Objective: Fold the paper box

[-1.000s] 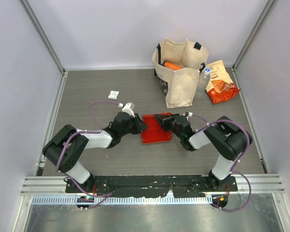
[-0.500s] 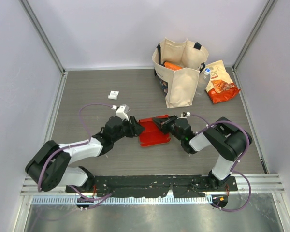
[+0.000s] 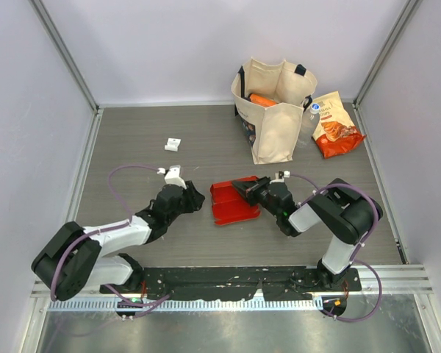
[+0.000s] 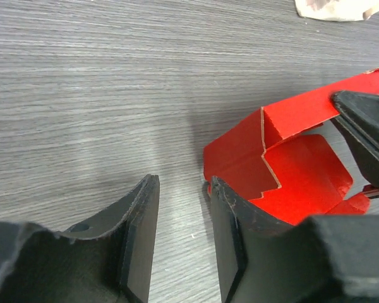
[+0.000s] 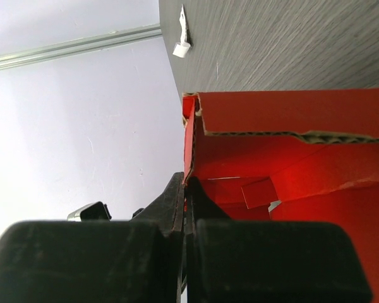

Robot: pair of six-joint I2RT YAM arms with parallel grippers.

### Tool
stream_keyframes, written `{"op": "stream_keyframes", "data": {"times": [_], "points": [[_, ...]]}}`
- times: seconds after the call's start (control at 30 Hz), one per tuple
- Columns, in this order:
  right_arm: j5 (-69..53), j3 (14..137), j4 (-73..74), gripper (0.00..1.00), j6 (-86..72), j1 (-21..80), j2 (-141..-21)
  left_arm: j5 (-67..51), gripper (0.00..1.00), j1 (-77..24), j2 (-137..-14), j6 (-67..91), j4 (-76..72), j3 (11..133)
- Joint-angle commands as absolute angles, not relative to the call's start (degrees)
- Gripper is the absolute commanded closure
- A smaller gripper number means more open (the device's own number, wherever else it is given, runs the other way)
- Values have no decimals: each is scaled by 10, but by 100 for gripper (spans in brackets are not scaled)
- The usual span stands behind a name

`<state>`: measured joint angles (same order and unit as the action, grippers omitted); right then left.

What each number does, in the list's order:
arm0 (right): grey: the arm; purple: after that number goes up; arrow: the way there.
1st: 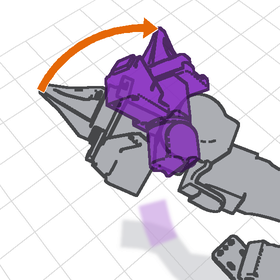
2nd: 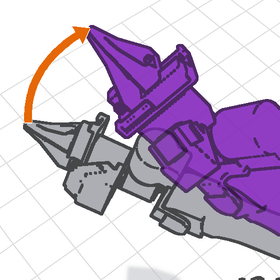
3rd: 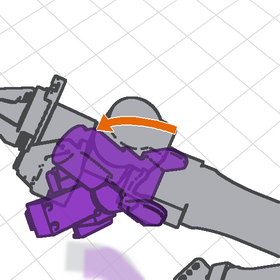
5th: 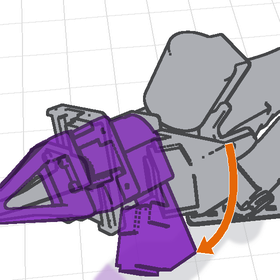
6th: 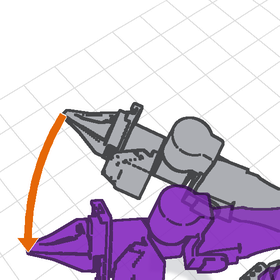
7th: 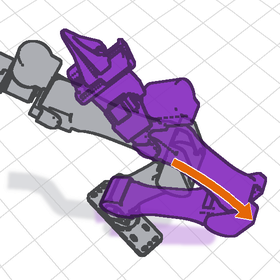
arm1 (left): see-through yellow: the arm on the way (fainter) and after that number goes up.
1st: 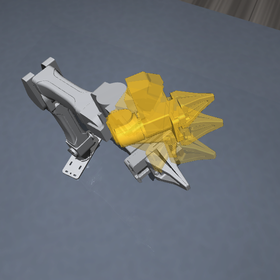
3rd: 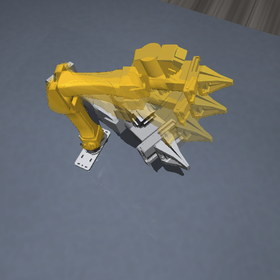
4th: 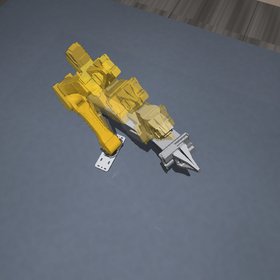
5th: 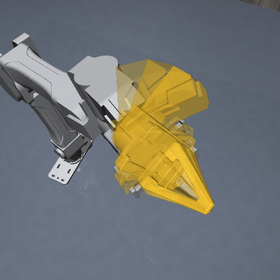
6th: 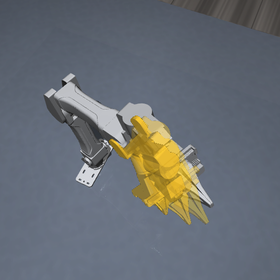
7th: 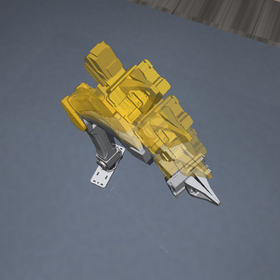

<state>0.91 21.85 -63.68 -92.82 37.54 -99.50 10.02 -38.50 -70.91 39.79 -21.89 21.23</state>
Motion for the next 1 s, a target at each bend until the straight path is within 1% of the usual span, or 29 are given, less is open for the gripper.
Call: {"op": "stream_keyframes", "data": {"times": [0.0, 0.07, 0.2, 0.4, 0.5, 0.6, 0.7, 0.97], "points": [[8, 208, -623, 100, -898, 381, -1011, 126, 53, -382, -727, 383, -260, 216], [8, 208, -618, 99, -896, 381, -1012, 87, 51, -382, -756, 354, -261, 235], [7, 204, -619, 99, -895, 381, -1013, 50, 50, -383, -804, 326, -266, 266], [7, 200, -599, 99, -869, 381, -1006, 41, 49, -396, -832, 291, -362, 253], [7, 201, -599, 99, -864, 382, -1008, 46, 49, -410, -840, 279, -399, 251], [8, 209, -597, 100, -859, 382, -1005, 69, 51, -420, -849, 269, -416, 253], [8, 213, -585, 100, -855, 383, -998, 82, 52, -430, -856, 246, -425, 251], [7, 214, -584, 100, -853, 384, -998, 130, 45, -448, -837, 231, -419, 238]]}}
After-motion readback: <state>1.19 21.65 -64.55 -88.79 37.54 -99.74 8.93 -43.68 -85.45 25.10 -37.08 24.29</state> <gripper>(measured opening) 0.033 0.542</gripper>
